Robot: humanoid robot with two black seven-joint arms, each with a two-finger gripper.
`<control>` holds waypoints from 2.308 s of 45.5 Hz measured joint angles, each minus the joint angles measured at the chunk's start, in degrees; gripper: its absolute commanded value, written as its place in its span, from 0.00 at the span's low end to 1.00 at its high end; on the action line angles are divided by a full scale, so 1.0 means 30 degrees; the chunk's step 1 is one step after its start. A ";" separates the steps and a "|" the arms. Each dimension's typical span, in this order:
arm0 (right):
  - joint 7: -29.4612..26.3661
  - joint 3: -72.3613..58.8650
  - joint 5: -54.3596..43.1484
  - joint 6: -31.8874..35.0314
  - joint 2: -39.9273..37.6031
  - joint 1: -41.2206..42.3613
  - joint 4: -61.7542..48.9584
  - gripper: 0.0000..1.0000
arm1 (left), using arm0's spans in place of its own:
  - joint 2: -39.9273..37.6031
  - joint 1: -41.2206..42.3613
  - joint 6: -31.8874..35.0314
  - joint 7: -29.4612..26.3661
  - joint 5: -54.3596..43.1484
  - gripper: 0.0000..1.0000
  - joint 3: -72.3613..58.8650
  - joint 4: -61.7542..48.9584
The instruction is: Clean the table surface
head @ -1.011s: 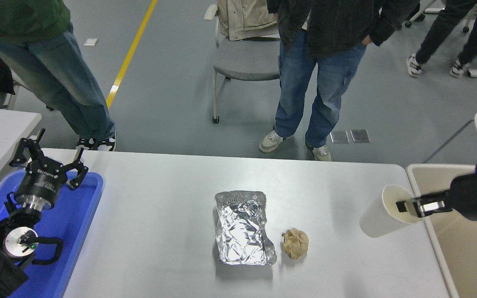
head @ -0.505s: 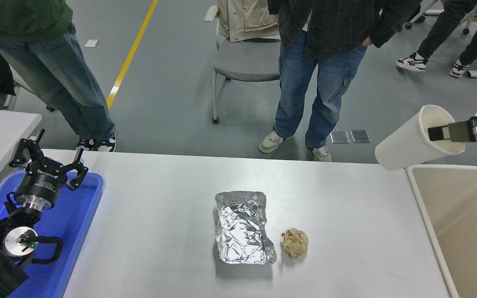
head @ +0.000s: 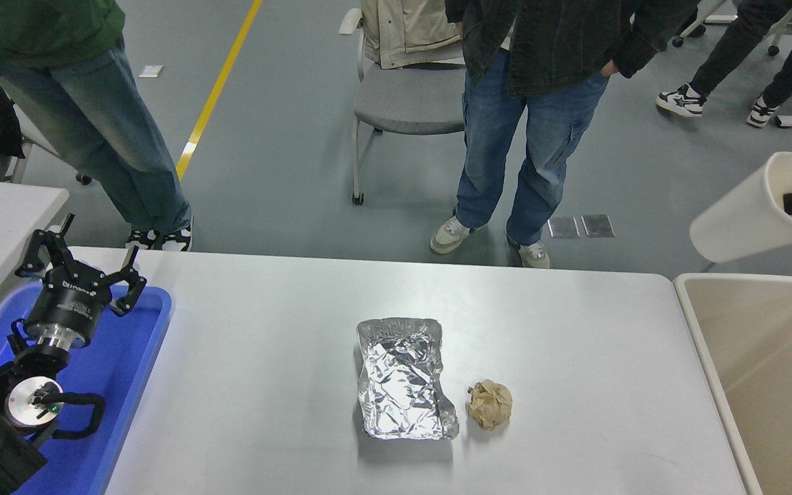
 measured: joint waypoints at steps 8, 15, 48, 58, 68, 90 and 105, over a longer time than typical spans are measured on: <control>0.1219 -0.1080 -0.0966 -0.1285 0.0150 -0.0852 -0.2309 0.00 | 0.0002 -0.0003 -0.0005 -0.0001 0.0000 1.00 -0.0001 0.0002; 0.2530 -0.2237 -0.1376 -0.3080 0.0499 -0.1817 -0.5021 0.00 | 0.0001 -0.0001 -0.0006 -0.0001 0.0000 1.00 -0.0001 -0.0003; 0.6605 -0.4044 -0.1381 -1.0887 0.7132 -0.9708 -1.8110 0.00 | -0.0001 -0.0001 -0.0005 -0.0002 -0.0001 1.00 -0.0001 -0.0003; 0.6647 -0.4004 -0.1147 -1.3630 1.2059 -1.2804 -2.2716 0.00 | 0.0001 -0.0002 -0.0003 -0.0001 0.0005 1.00 -0.0001 -0.0005; 0.6309 -0.4391 -0.1028 -1.4920 1.5867 -1.4983 -2.6110 0.00 | -0.0002 0.0002 -0.0003 -0.0001 0.0004 1.00 0.0000 -0.0002; 0.3969 -0.5287 -0.0703 -1.6780 1.8329 -1.6565 -2.8365 0.00 | -0.0001 0.0000 -0.0003 -0.0022 -0.0003 1.00 0.0000 0.0000; 0.3537 -0.5392 -0.0282 -1.7136 1.8468 -1.6632 -2.8711 1.00 | -0.0001 0.0000 -0.0002 -0.0030 -0.0002 1.00 0.0000 -0.0001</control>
